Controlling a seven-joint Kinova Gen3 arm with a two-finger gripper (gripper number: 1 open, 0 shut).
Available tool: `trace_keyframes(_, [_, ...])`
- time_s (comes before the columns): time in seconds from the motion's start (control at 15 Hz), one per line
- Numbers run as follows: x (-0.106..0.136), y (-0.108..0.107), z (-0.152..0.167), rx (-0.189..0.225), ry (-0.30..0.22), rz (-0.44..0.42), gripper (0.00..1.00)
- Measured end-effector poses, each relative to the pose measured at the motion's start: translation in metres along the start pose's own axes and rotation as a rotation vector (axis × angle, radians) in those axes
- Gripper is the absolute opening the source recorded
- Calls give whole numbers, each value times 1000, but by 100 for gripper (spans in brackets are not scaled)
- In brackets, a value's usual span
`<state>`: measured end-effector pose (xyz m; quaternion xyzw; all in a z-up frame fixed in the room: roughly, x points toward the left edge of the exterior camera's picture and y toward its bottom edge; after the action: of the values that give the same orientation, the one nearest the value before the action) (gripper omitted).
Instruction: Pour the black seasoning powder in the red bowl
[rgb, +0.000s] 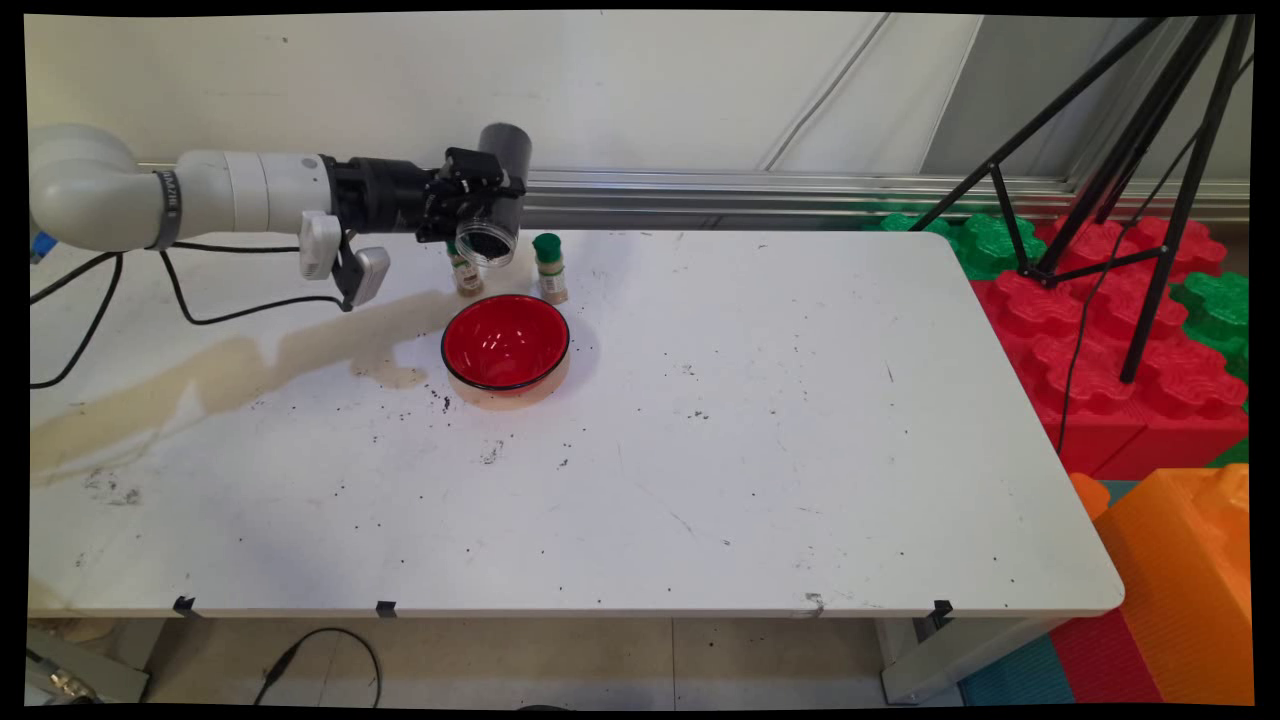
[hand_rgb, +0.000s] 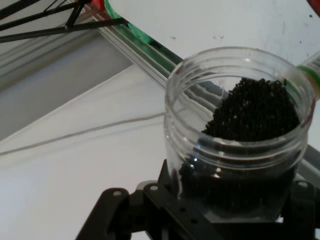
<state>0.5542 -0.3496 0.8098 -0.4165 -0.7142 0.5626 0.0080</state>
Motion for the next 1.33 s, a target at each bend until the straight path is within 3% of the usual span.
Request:
trace_keyframes(0.8, [3, -3, -4, 15, -17, 154, 0])
trace_keyframes(1.33, [5, -3, -6, 20, -21, 209, 0])
